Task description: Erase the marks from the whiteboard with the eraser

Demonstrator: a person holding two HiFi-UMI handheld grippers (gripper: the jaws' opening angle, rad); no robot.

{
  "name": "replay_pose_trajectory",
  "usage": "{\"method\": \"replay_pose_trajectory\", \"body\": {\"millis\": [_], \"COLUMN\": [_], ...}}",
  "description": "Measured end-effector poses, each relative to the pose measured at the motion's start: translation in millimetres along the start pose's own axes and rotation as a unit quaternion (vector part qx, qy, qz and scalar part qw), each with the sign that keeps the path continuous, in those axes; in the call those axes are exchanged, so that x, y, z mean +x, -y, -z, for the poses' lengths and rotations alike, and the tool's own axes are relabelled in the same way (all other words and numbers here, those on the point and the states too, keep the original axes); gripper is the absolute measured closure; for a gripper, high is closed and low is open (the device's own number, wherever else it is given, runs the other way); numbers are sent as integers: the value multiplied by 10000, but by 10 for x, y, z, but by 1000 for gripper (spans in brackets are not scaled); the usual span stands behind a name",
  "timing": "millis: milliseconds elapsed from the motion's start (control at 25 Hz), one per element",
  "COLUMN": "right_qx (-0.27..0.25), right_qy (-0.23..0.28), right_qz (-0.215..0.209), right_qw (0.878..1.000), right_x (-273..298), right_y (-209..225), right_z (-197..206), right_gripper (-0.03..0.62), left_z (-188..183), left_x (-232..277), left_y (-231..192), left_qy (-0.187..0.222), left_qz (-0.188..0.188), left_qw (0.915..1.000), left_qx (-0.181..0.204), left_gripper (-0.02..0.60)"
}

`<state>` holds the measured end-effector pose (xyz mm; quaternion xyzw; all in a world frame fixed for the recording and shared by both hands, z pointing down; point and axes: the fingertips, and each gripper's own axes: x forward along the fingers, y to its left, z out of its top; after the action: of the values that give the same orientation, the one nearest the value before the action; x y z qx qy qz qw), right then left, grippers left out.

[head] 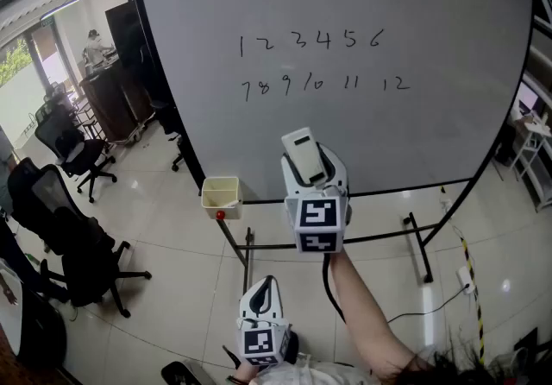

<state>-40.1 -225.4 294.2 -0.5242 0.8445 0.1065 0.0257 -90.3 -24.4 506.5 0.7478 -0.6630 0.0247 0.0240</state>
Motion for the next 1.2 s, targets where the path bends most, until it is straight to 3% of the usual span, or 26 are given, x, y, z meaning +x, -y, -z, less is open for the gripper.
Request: {"method": "replay_pose_trajectory", "body": {"millis": [160,280,400,520,600,680,760,800,920,960,1000,1080,1160,1200], "right_qx": [-149,-755,-1089,-209,168,-704,-1706,-1712,-277,23,-14,-979,-2018,-2062], "right_qy": [6,-141,-281,-160,-75,-151,-283,-312,-197,-148,-140,-266,-396,-402], "right_qz": [294,353,740,1196,1195,1011,892,929,1423,1504,1476,1145,896,923], "right_qw": [9995,9964,9909,9925,9927,9923,9809,9804,9892,9885,9889,9882,9745,9733], "right_x": [875,1423,1672,1574,1558,1686,1784,1769,1577,1548,1566,1703,1802,1788], "right_y": [-213,-451,-386,-27,-49,-421,-690,-634,-9,76,11,-442,-754,-692], "right_z": [-266,-298,-216,-193,-203,-186,-130,-119,-205,-232,-235,-154,-51,-42], "right_gripper": [304,304,305,304,306,306,304,305,304,306,306,304,304,303], "left_z": [-230,-366,-440,-345,-293,-267,-273,-292,-330,-311,-281,-233,-259,-288], "left_x": [411,700,909,1054,1145,1243,1309,1323,1322,1319,1324,1352,1362,1344], "left_y": [-577,-966,-1255,-1466,-1554,-1584,-1537,-1505,-1502,-1530,-1559,-1595,-1583,-1570], "left_qy": [141,252,329,213,139,98,111,147,221,198,155,76,122,178], "left_qz": [-67,-43,-30,46,82,134,229,281,360,347,315,229,174,163], "left_qw": [9998,9996,9993,9996,9995,9992,9987,9986,9985,9986,9986,9982,9977,9976], "left_qx": [-149,-77,-188,-161,-254,-375,-441,-427,-333,-346,-393,-544,-643,-642], "left_gripper": [586,586,586,586,586,586,586,586,586,586,586,586,586,586]}}
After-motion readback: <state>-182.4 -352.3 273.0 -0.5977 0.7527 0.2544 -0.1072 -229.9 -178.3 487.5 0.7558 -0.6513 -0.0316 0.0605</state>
